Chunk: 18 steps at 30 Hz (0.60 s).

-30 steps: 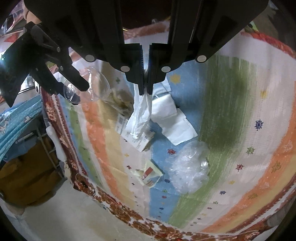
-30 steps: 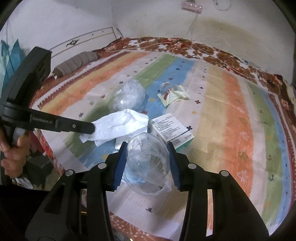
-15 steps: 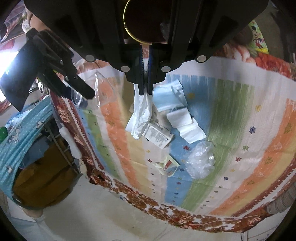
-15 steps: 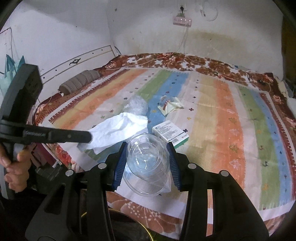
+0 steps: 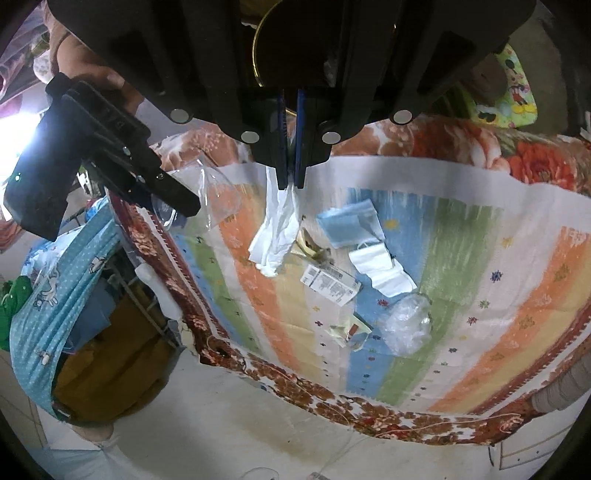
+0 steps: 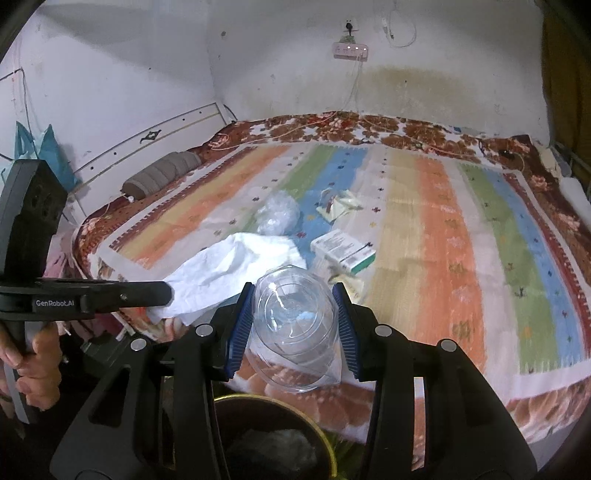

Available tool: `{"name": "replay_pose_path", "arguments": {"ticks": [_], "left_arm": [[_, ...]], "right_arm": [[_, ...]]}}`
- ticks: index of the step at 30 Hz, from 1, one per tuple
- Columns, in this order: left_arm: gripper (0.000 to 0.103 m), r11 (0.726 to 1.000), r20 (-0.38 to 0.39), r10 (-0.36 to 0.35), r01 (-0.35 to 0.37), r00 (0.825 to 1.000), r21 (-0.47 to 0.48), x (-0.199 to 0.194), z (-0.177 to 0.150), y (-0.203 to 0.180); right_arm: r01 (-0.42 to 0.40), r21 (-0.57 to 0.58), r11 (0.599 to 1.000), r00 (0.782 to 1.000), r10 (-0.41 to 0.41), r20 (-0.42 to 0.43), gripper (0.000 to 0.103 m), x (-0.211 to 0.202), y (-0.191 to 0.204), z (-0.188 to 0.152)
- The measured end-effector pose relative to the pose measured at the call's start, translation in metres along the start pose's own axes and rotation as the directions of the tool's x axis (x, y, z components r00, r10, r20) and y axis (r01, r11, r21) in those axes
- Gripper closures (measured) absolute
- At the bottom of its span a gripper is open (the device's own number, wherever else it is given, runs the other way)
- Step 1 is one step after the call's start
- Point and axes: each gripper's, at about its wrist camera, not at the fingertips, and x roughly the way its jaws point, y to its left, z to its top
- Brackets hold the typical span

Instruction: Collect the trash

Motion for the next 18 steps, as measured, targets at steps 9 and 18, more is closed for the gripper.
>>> {"name": "replay_pose_path", "arguments": {"ticks": [9,18], "left_arm": [[0.100,0.999,-0.007,0.027,-0.027,1.000,0.028,-0.009,-0.037,-0.005],[0.100,0.999,-0.029,0.037,-0.036,0.999,0.026,-0.011,-0.077,-0.006]], "right_arm": [[-0.001,0.042,0.999,0.999,0.002,-0.036,0.063,-0.013,0.009,-0.028],[0.007,0.071,0.997,0.993,0.002,-0.120,0.063,-0.013,0.018,-0.062]]}}
